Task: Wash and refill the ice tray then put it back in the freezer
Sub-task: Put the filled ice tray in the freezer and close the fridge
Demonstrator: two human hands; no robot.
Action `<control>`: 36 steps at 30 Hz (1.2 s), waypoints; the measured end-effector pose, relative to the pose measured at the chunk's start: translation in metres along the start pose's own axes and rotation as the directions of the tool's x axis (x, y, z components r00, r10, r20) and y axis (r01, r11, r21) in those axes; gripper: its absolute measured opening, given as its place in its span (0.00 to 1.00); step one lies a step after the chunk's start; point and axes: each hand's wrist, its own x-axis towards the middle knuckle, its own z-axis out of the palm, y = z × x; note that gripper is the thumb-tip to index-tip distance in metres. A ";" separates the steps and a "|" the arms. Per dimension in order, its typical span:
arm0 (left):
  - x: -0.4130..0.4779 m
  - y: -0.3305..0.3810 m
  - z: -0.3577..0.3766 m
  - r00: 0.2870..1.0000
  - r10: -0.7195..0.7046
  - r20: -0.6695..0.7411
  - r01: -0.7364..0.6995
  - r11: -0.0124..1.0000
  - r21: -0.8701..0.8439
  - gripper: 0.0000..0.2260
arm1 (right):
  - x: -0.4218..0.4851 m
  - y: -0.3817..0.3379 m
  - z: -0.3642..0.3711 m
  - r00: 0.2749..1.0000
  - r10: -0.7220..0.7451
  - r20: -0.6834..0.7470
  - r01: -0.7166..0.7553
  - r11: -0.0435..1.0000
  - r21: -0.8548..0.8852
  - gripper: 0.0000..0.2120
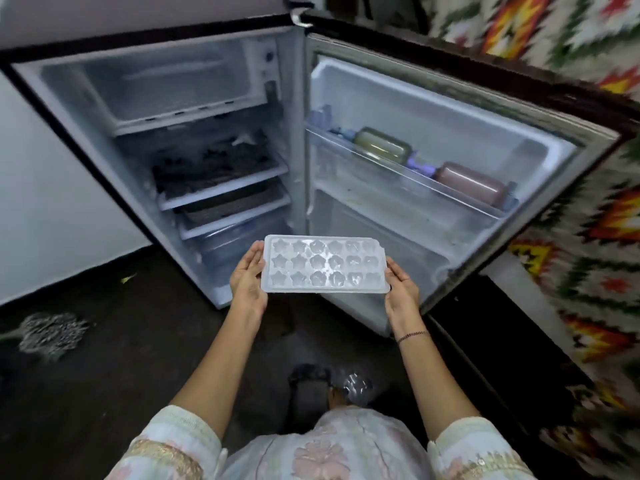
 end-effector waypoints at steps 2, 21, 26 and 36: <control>0.008 0.012 -0.004 0.999 0.037 -0.035 -0.038 0.999 -0.023 0.12 | 0.013 0.001 0.022 0.997 0.020 0.073 -0.018 0.999 -0.035 0.13; 0.083 0.098 -0.015 0.888 0.262 -0.378 -0.328 0.937 -0.122 0.17 | 0.090 0.034 0.201 0.946 0.049 0.319 0.055 0.949 -0.311 0.14; 0.128 0.142 -0.017 0.893 0.276 -0.355 -0.343 0.929 -0.142 0.18 | 0.107 0.046 0.265 0.944 0.021 0.329 0.092 0.942 -0.324 0.13; 0.214 0.236 -0.001 0.889 0.327 -0.320 -0.390 0.907 -0.158 0.18 | 0.131 0.050 0.389 0.926 -0.085 0.368 0.203 0.934 -0.295 0.13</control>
